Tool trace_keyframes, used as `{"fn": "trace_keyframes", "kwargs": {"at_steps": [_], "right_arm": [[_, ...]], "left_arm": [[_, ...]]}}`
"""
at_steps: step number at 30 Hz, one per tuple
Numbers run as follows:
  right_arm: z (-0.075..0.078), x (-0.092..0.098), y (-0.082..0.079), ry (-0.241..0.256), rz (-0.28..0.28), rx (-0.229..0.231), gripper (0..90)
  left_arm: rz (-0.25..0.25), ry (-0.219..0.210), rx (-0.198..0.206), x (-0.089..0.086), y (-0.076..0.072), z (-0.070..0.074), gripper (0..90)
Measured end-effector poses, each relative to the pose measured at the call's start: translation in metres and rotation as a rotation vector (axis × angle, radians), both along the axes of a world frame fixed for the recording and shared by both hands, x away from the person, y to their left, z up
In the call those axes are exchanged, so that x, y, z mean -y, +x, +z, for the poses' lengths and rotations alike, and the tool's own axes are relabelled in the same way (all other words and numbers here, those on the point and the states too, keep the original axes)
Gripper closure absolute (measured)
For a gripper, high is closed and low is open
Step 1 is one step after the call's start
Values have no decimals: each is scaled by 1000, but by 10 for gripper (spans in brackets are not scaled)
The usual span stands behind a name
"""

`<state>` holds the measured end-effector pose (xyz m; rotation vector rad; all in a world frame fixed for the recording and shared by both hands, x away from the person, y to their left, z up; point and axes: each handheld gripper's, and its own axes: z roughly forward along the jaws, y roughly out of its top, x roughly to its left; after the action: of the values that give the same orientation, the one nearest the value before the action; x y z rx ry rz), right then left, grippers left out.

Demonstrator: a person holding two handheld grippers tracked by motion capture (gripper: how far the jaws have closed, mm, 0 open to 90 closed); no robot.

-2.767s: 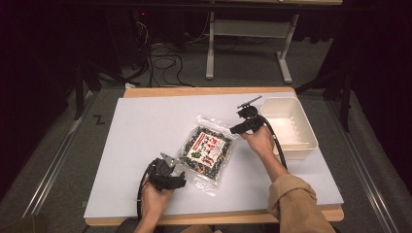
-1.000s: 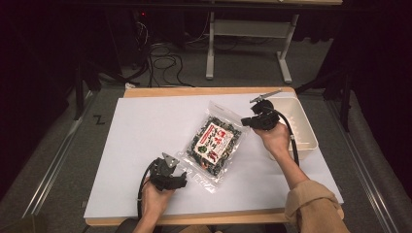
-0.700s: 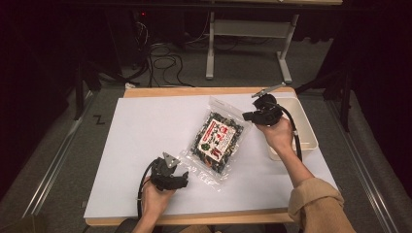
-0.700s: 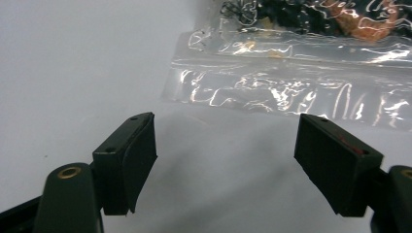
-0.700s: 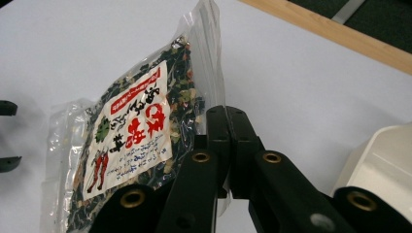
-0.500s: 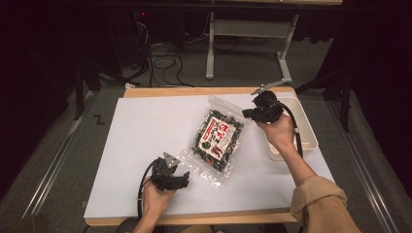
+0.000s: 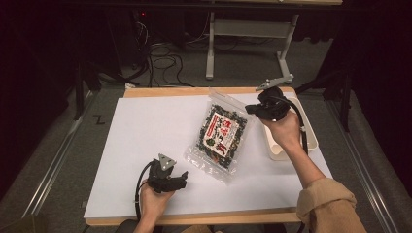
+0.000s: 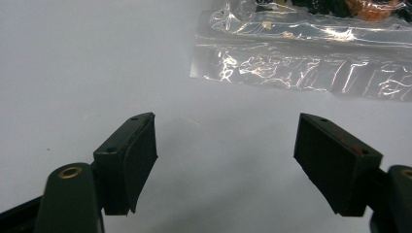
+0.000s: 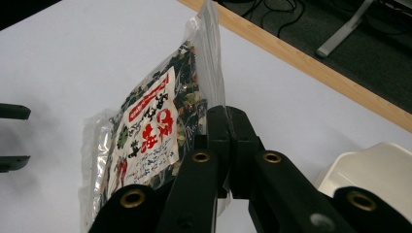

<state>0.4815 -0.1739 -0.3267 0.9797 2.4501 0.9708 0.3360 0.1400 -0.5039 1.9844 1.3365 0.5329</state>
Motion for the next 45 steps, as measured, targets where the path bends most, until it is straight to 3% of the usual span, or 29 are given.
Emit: {"fn": "trace_keyframes", "kwargs": {"at_steps": [7, 16, 19, 23, 31, 38, 45], "right_arm": [[18, 4, -5, 11, -8, 23, 900], [44, 0, -14, -23, 6, 64, 900], [49, -3, -16, -18, 25, 75, 900], [55, -6, -16, -4, 47, 69, 900], [63, -9, -18, 10, 54, 82, 900], [86, 4, -20, 54, 26, 123, 900], [94, 24, -15, 64, -38, 144, 900]], "left_arm": [[14, -5, 1, -2, 0, 0, 210], [-13, -5, -1, 3, 2, 0, 200], [-11, -12, 0, 2, 3, 0, 200], [-9, 23, -26, 3, 3, -3, 193], [-20, 25, -22, 4, 2, -3, 196], [-36, 23, -19, 6, 0, -4, 199], [-45, 18, -17, 8, -1, -3, 201]]}}
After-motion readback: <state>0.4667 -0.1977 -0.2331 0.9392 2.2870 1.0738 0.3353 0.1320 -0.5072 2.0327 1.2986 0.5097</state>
